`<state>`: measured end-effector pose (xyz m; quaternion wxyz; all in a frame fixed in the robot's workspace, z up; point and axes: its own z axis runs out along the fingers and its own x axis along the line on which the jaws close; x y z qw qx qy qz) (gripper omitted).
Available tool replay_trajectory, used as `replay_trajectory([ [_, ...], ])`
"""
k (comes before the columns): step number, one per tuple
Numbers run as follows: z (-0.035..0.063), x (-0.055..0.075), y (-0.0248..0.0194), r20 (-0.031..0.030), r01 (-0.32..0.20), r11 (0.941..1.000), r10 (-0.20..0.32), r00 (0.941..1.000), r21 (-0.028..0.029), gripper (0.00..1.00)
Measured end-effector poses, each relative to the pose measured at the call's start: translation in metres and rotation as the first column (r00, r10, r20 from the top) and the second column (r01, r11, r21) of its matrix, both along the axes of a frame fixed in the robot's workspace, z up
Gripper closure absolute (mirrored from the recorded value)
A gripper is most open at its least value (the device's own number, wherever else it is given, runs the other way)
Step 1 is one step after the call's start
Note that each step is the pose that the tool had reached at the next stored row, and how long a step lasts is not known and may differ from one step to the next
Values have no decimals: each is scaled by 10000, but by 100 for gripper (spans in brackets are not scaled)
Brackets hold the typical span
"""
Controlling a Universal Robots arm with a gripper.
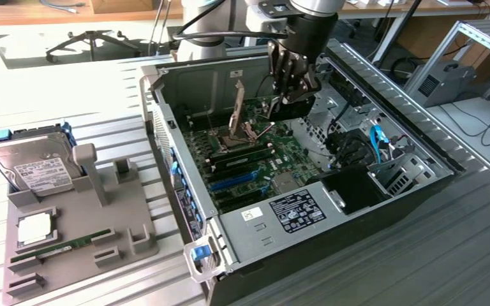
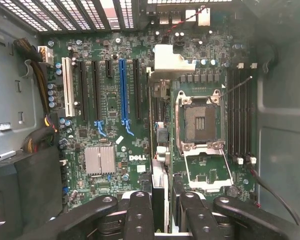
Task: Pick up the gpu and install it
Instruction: 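Insert the gpu into the slot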
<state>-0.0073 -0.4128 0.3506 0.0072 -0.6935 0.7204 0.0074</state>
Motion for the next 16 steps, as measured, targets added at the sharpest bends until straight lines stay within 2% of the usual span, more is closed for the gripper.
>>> replay_trajectory([
  [5,-4,-13,-9,0,-2,10000,2,10000,1,74],
  [16,-13,-19,-81,0,0,10000,0,10000,0,74],
])
